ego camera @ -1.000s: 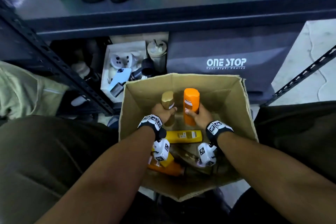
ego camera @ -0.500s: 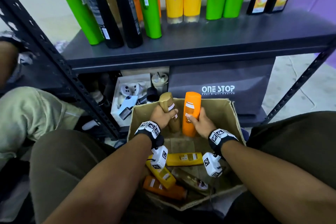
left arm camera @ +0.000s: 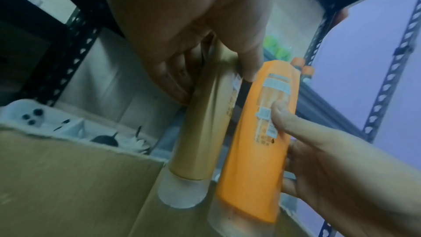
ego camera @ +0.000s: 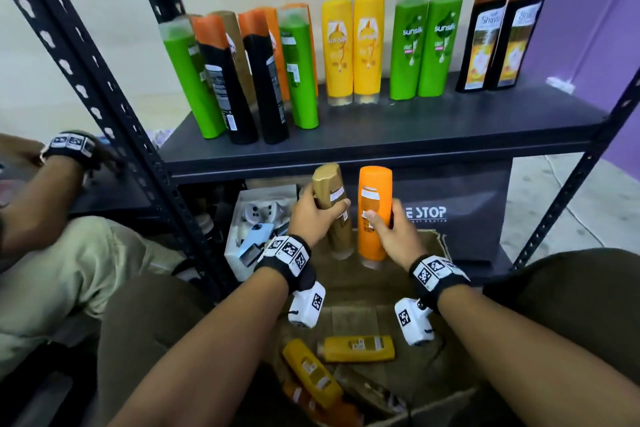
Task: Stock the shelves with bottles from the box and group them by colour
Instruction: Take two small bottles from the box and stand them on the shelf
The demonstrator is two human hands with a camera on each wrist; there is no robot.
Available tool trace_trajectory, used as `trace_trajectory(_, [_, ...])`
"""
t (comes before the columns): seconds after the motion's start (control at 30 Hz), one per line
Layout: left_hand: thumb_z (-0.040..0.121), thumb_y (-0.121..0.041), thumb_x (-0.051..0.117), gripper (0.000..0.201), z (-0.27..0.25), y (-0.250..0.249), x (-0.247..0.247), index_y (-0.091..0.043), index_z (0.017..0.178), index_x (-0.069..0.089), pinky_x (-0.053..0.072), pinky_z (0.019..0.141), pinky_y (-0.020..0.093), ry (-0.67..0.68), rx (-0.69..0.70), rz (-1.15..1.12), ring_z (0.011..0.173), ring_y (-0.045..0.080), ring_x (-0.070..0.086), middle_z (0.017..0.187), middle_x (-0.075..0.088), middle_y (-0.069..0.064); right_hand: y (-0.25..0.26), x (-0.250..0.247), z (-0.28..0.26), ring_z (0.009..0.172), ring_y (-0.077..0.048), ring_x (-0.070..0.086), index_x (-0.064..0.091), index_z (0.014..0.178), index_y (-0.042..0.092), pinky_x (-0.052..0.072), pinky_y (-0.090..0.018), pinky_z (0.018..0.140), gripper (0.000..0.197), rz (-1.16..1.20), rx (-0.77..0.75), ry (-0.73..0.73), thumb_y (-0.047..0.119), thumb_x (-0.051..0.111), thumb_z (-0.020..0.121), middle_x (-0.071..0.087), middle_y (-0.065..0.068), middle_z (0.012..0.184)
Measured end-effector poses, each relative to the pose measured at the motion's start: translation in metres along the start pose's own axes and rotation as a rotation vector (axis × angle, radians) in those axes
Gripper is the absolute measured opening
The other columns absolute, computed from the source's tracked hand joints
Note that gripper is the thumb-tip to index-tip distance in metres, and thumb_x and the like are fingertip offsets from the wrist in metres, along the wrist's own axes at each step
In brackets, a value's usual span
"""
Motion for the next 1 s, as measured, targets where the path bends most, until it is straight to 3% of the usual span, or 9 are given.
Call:
trace_trajectory(0.1, [0.078, -0.047, 0.080, 0.041, 0.001, -0.035, -0.015, -0.033, 0.112, 0.062, 0.052, 0.078, 0.020, -0.061, 0.067, -0.045, 0.092, -0.004, 0.065, 0.100, 0.071, -0.018, 0.027, -0.020, 0.003, 0.101, -0.010, 0.064, 0.046, 0.120, 0.042, 0.054, -0.043, 0.089, 0.035, 0.091, -0.063, -0.081, 0.062, 0.056, 0.093, 0.063, 0.018, 0.110])
trace_trajectory(0.3, [0.075, -0.061, 0.074, 0.036, 0.003, -0.104, -0.039, -0.041, 0.103, 0.064, 0.058, 0.081, 0.031, -0.203, 0.213, -0.080, 0.090, -0.007, 0.067, 0.094, 0.072, -0.025, 0.088, -0.057, 0.009, 0.099, -0.001, 0.064, 0.049, 0.127, 0.038, 0.054, -0.039, 0.088, 0.049, 0.140, -0.200, -0.221, 0.072, 0.044, 0.091, 0.067, 0.015, 0.112])
trace_trajectory(0.5, [0.074, -0.069, 0.072, 0.048, 0.009, -0.170, -0.060, -0.036, 0.108, 0.064, 0.060, 0.078, 0.039, -0.255, 0.319, -0.035, 0.088, 0.001, 0.069, 0.091, 0.073, -0.017, 0.147, -0.089, 0.011, 0.107, -0.009, 0.062, 0.042, 0.143, 0.035, 0.047, -0.029, 0.086, 0.055, 0.144, -0.316, -0.271, 0.064, 0.040, 0.097, 0.063, 0.010, 0.126])
trace_trajectory(0.7, [0.076, -0.066, 0.074, 0.050, 0.018, -0.216, -0.078, -0.032, 0.111, 0.066, 0.060, 0.078, 0.037, -0.275, 0.387, -0.015, 0.090, 0.002, 0.070, 0.093, 0.074, -0.015, 0.191, -0.112, 0.016, 0.106, 0.004, 0.059, 0.037, 0.149, 0.033, 0.043, -0.013, 0.083, 0.057, 0.165, -0.414, -0.302, 0.061, 0.041, 0.099, 0.058, 0.015, 0.128])
trace_trajectory(1.0, [0.075, -0.067, 0.073, 0.052, 0.050, -0.229, -0.083, -0.032, 0.112, 0.066, 0.061, 0.077, 0.038, -0.279, 0.393, 0.026, 0.090, 0.005, 0.070, 0.093, 0.075, -0.013, 0.216, -0.125, 0.048, 0.115, -0.008, 0.056, 0.034, 0.149, 0.033, 0.043, -0.029, 0.096, 0.054, 0.161, -0.421, -0.302, 0.059, 0.038, 0.102, 0.055, 0.015, 0.130])
Point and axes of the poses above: each hand's wrist, its own z-axis towards the middle knuckle, its own x-axis out of the palm, y = z × x, the point moved 10 cm from there along z, towards the middle knuckle
